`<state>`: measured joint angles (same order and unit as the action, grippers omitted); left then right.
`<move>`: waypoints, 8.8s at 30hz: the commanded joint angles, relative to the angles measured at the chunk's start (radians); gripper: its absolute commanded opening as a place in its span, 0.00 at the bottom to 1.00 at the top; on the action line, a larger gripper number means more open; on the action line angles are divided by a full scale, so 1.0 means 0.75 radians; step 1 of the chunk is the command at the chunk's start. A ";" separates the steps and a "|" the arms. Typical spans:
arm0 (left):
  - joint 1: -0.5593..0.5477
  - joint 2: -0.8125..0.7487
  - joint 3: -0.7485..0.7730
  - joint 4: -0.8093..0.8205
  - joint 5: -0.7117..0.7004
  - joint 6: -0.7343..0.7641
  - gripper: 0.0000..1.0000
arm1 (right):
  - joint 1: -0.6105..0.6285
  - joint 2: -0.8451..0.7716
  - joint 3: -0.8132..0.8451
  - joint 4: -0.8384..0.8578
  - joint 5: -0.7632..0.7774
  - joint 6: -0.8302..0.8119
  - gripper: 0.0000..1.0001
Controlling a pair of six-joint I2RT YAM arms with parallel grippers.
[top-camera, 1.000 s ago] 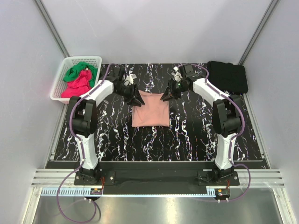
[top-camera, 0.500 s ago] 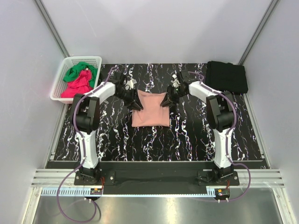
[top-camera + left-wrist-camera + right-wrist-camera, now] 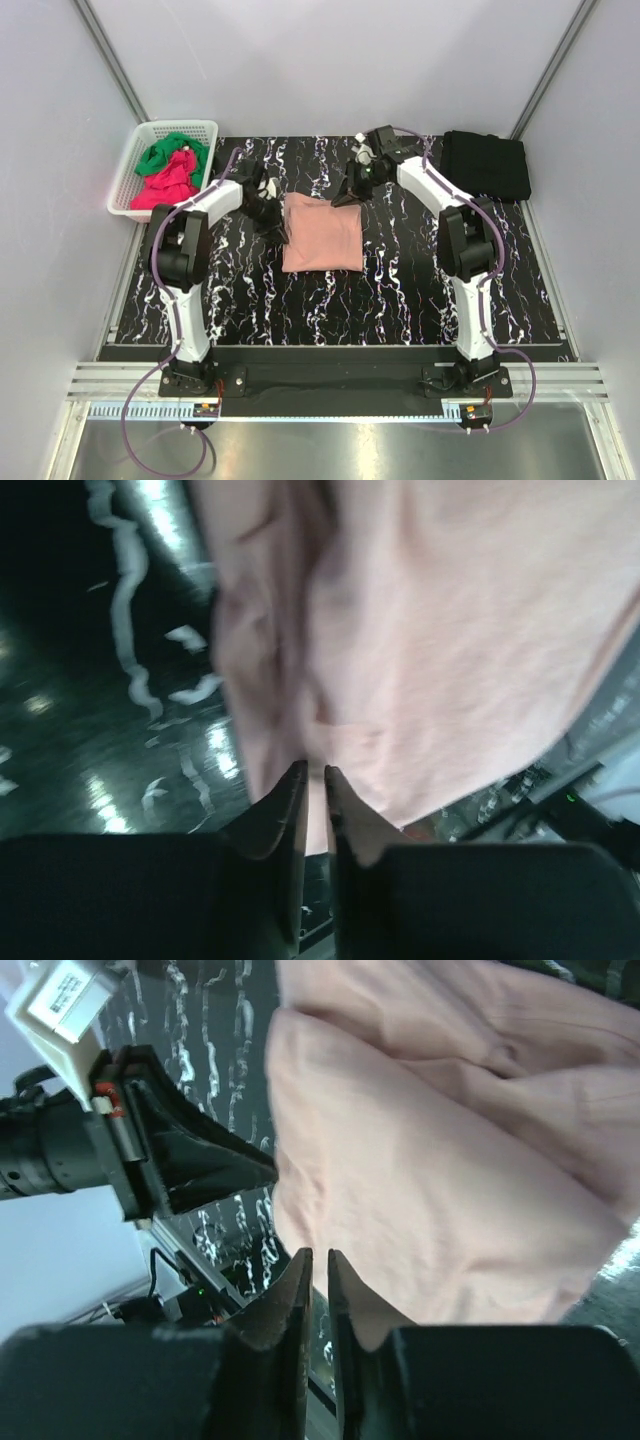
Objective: Fold and stack the t-shirts
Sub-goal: Fold the tshirt
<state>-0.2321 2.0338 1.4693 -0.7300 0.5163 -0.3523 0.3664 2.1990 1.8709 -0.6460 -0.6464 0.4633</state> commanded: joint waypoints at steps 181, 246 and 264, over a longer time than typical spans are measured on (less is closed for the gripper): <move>0.244 -0.742 -0.605 0.249 0.674 -0.207 0.59 | -0.212 -0.739 -0.905 0.151 -0.079 0.143 0.46; 0.236 0.141 -0.253 0.360 0.715 -0.185 0.54 | -0.194 0.001 -0.985 1.673 -0.819 0.838 0.56; 0.160 0.054 -0.276 0.356 0.639 -0.209 0.52 | -0.147 -0.120 -0.832 0.772 -0.562 0.242 0.56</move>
<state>-0.1062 2.1345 1.2667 -0.4694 1.0199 -0.5056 0.2508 2.1754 1.2098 0.1226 -1.1355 0.7795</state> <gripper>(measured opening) 0.525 0.562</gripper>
